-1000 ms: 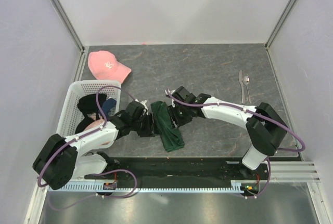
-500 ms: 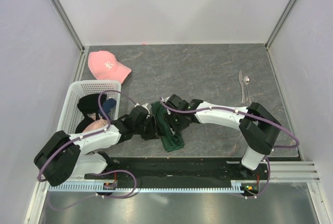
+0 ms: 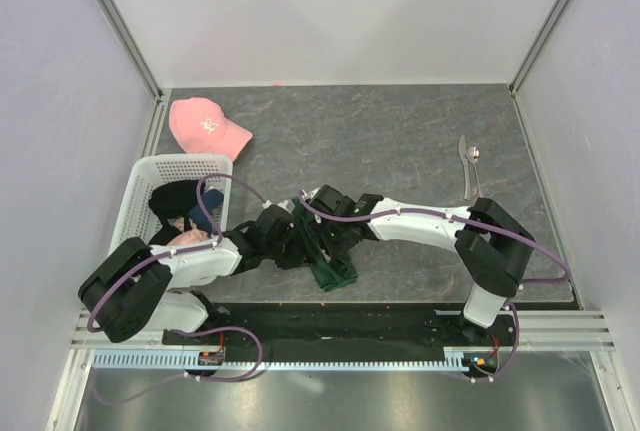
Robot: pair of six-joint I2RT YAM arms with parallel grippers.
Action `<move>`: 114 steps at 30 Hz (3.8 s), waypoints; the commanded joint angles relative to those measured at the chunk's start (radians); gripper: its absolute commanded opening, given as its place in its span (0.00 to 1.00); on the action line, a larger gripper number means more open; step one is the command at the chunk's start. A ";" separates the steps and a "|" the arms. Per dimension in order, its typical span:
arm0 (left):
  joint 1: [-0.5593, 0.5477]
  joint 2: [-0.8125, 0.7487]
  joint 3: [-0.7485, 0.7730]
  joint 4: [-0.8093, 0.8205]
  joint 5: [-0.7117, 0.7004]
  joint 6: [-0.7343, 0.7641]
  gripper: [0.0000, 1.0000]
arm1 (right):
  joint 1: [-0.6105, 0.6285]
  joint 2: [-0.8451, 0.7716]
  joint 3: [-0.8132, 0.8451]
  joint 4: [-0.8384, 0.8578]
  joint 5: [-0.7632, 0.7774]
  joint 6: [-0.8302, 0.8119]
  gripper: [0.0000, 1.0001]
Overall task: Fold the napkin into a case and place the utensils inside
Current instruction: Pick up the smaller rectangle-folded napkin.
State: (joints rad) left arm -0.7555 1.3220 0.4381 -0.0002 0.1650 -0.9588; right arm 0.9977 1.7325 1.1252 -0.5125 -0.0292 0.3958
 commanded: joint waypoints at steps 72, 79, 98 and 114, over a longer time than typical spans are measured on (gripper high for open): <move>0.002 -0.216 0.083 -0.198 -0.127 0.031 0.27 | 0.033 0.045 -0.018 0.085 0.031 0.147 0.13; 0.200 -0.121 0.183 -0.138 -0.025 0.114 0.21 | 0.019 0.021 -0.053 0.121 -0.008 0.160 0.21; 0.222 0.289 0.304 -0.035 -0.012 0.252 0.10 | 0.013 -0.103 -0.061 0.108 -0.048 0.146 0.45; 0.237 0.096 0.356 -0.122 0.045 0.227 0.20 | -0.002 -0.071 -0.085 0.163 -0.048 0.167 0.42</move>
State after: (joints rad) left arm -0.5362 1.5372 0.7269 -0.0803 0.1871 -0.7593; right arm 1.0077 1.6993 1.0054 -0.3470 -0.1085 0.5652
